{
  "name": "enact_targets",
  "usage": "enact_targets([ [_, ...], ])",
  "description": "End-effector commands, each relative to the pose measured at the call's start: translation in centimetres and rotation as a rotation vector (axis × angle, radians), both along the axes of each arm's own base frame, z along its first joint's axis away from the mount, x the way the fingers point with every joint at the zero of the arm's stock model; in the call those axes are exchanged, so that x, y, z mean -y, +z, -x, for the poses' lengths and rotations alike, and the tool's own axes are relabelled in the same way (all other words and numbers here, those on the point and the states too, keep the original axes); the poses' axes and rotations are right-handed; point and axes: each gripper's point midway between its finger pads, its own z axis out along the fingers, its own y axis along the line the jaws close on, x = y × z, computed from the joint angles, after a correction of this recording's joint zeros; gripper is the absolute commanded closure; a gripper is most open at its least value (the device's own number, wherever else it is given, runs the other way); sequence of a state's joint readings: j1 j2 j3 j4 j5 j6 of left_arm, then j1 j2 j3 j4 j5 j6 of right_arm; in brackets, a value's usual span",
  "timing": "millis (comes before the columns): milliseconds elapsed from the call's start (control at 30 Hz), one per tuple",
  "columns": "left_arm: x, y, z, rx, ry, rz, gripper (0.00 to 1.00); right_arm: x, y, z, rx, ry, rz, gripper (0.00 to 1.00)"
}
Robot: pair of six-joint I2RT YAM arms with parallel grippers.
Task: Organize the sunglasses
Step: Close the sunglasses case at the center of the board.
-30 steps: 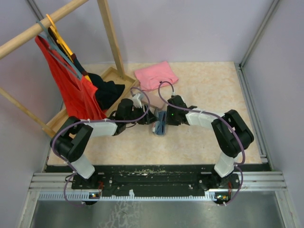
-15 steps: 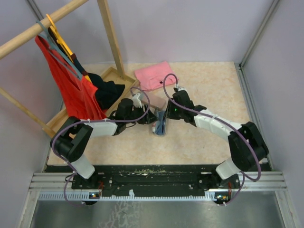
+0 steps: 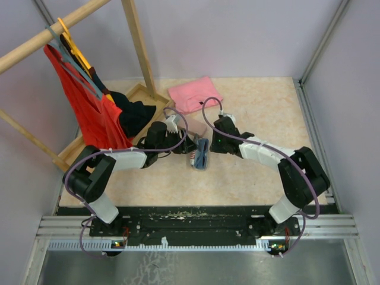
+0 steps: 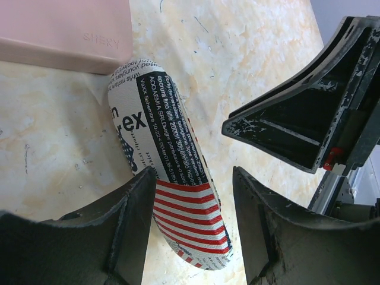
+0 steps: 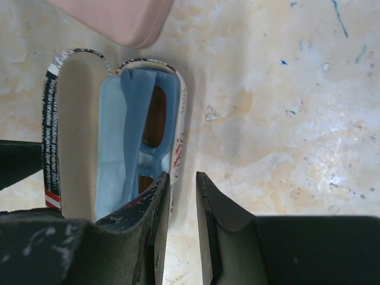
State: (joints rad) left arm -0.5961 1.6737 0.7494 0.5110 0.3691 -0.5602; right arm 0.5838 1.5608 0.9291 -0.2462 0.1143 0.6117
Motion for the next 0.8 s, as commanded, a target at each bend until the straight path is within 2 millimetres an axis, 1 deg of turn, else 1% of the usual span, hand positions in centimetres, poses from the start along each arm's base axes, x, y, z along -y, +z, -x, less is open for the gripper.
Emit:
enact_targets([
  [0, 0.7, 0.6, 0.0, 0.018, -0.030, 0.007, 0.40, -1.9, 0.9, -1.4, 0.039, 0.038, -0.089, 0.74],
  [167, 0.7, 0.5, 0.0, 0.015, -0.029, 0.006, 0.40, -2.8, 0.1, -1.3, 0.007, 0.073, -0.105, 0.71],
  [267, 0.7, 0.4, 0.0, 0.016, -0.028, 0.005, 0.40, -2.8, -0.4, -1.1, -0.013, 0.078, -0.094, 0.69],
  [433, 0.7, 0.3, 0.0, 0.013, -0.029, 0.005, 0.40, -2.9, -0.5, -1.0, -0.015, 0.085, -0.097, 0.68],
  [467, 0.6, 0.3, 0.0, 0.011, -0.029, 0.004, 0.40, -2.8, -1.7, -0.8, -0.042, 0.084, -0.082, 0.68],
  [767, 0.7, 0.4, 0.0, 0.015, -0.031, 0.007, 0.40, -2.7, -2.6, -1.1, -0.060, 0.077, -0.057, 0.68],
])
